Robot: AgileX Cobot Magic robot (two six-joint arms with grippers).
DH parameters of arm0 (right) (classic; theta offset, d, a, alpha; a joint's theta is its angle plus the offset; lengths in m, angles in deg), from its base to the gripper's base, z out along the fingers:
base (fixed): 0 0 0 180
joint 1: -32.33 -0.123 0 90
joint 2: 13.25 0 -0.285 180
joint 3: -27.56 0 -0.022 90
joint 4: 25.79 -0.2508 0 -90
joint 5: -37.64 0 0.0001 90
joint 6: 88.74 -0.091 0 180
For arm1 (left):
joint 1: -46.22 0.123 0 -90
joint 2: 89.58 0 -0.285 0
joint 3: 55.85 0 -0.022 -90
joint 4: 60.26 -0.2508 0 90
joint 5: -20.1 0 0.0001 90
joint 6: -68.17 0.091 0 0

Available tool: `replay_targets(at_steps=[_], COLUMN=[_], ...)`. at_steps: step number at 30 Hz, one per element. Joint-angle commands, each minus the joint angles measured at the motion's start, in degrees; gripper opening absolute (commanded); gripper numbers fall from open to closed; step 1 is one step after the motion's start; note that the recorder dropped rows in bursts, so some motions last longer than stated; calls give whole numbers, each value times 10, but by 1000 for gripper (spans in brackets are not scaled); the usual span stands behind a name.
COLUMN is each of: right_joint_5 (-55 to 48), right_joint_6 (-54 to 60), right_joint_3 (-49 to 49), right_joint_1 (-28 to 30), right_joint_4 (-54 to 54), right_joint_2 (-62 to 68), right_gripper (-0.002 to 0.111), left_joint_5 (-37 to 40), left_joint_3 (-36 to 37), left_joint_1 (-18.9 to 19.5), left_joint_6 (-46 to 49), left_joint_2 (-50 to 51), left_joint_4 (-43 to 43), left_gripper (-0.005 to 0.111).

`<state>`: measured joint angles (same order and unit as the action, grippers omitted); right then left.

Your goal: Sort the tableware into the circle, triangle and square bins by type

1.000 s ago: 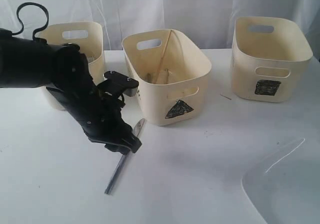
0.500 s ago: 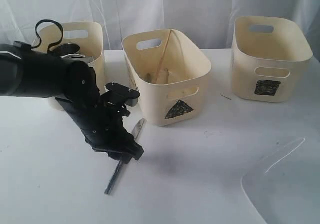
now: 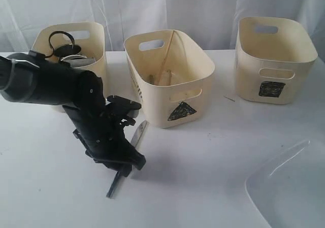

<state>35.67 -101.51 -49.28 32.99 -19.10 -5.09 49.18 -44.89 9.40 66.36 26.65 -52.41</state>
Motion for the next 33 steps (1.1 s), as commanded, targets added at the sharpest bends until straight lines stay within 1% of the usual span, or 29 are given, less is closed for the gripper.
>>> replay_targets(at_steps=[1,4,7,8,10,15,18,21,23,24,25,27,33], right_joint_5=[2,2,2,2,2,2,2,2,2,2,2,2,2], right_joint_6=[-4,-4,-4,-4,-4,-4,-4,-4,-4,-4,-4,-4,-4], right_joint_3=[-4,-4,-4,-4,-4,-4,-4,-4,-4,-4,-4,-4,-4], right_joint_1=[-2,-2,-2,-2,-2,-2,-2,-2,-2,-2,-2,-2,-2], right_joint_4=[5,5,5,5,5,5,5,5,5,5,5,5,5], right_joint_2=[-4,-4,-4,-4,-4,-4,-4,-4,-4,-4,-4,-4,-4], right_gripper=[0,0,0,0,0,0,0,0,0,0,0,0,0], left_joint_5=[37,42,62,70,77,79,83,91,105,115,123,132,140], left_joint_3=[9,9,9,9,9,9,9,9,9,9,9,9,9], left_joint_1=[-8,-24,-39,-45,-52,-62,-62,-62,-62,-62,-62,-62,-61], left_joint_6=[-12,-36,-40,-40,-40,-46,-78,-123,-158,-164,-164,-155,-133], left_joint_2=[22,25,38,43,56,82,93,100,102,100,98,87,52], left_joint_4=[11,10,5,5,2,-3,-42,-119,-177,-195,-203,-208,-211], left_gripper=[54,53,41,35,29,28,28,27,22,17,12,0,0])
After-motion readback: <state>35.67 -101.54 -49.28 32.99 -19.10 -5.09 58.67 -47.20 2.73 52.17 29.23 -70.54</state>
